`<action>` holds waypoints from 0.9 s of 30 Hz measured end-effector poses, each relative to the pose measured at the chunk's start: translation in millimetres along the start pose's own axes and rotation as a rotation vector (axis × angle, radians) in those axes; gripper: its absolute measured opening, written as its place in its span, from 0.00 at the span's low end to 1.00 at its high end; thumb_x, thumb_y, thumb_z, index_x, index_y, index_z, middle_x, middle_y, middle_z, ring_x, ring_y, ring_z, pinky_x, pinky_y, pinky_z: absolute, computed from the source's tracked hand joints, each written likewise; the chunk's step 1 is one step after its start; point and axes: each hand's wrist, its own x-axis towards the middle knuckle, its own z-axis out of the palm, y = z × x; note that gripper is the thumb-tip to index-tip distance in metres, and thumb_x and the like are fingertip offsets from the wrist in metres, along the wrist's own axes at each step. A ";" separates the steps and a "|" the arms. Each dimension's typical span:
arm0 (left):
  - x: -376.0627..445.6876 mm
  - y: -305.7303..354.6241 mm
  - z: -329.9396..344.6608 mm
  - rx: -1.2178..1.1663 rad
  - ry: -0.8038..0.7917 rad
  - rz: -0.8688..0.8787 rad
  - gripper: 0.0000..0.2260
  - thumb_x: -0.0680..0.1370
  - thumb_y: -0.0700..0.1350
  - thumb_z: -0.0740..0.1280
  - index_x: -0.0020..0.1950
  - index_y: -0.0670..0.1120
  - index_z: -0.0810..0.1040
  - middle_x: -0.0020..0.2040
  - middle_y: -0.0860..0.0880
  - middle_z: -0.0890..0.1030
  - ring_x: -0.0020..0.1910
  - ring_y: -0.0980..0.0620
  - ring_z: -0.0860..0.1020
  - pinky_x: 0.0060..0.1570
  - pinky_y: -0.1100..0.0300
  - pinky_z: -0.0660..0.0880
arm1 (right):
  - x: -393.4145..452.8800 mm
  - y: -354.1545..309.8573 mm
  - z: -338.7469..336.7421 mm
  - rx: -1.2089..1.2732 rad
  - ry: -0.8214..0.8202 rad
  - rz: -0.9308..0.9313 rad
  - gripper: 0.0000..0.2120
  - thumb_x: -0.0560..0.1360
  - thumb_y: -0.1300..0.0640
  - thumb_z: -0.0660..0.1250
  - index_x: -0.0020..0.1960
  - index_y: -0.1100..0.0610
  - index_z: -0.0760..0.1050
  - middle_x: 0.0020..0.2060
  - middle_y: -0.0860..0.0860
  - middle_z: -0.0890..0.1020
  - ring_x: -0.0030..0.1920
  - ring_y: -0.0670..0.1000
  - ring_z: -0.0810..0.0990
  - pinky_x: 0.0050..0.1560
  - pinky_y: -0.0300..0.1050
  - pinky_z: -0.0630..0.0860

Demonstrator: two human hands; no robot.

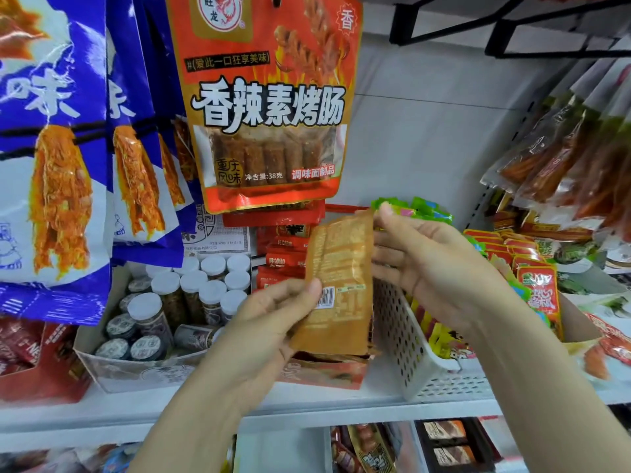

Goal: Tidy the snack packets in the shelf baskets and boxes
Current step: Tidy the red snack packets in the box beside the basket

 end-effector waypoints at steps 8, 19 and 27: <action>-2.3 1.0 -5.4 0.427 0.159 0.256 0.14 0.68 0.60 0.71 0.44 0.52 0.84 0.41 0.51 0.84 0.43 0.52 0.81 0.51 0.53 0.76 | -1.9 4.1 -0.1 -0.147 0.116 -0.029 0.06 0.71 0.65 0.72 0.47 0.64 0.82 0.41 0.57 0.86 0.41 0.52 0.86 0.38 0.38 0.81; -7.4 8.0 -5.9 0.285 0.024 0.143 0.17 0.77 0.58 0.63 0.48 0.47 0.84 0.39 0.49 0.84 0.38 0.57 0.82 0.41 0.64 0.76 | -0.3 3.3 -5.3 -0.074 0.099 -0.036 0.10 0.68 0.61 0.72 0.47 0.63 0.82 0.41 0.57 0.86 0.41 0.51 0.86 0.40 0.39 0.81; -1.6 0.3 -2.7 -0.354 -0.359 -0.275 0.27 0.61 0.47 0.84 0.55 0.37 0.83 0.41 0.44 0.82 0.36 0.50 0.81 0.37 0.56 0.80 | 1.4 9.2 2.3 0.138 -0.164 -0.037 0.12 0.71 0.61 0.68 0.54 0.59 0.81 0.43 0.52 0.85 0.42 0.46 0.84 0.49 0.44 0.81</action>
